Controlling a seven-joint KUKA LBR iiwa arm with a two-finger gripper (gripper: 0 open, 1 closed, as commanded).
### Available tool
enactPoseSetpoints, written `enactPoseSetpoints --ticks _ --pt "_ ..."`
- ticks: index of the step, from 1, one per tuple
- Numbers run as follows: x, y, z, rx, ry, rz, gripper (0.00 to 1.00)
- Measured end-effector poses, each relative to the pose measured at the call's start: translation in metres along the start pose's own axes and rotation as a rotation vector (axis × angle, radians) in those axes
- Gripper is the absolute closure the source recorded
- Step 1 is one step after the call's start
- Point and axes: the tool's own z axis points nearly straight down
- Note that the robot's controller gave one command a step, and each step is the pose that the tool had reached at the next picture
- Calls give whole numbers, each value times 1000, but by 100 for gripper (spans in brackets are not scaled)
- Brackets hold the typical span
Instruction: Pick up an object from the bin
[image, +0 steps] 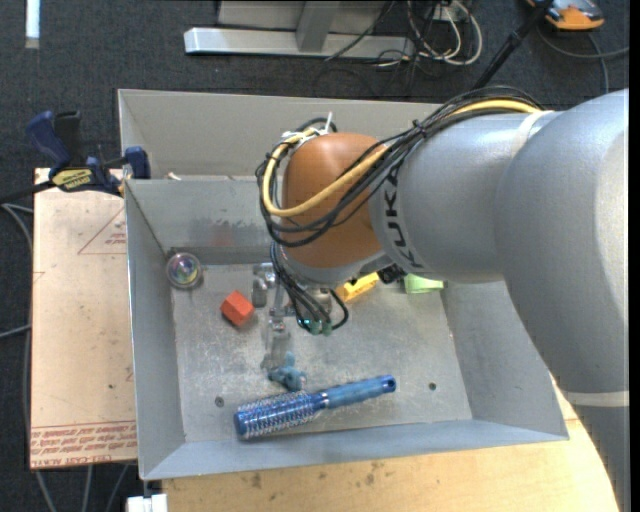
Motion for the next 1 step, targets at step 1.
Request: enactPoseSetpoints --ticks 1 --pt "66 -28 64 -2 -19 -184 0"
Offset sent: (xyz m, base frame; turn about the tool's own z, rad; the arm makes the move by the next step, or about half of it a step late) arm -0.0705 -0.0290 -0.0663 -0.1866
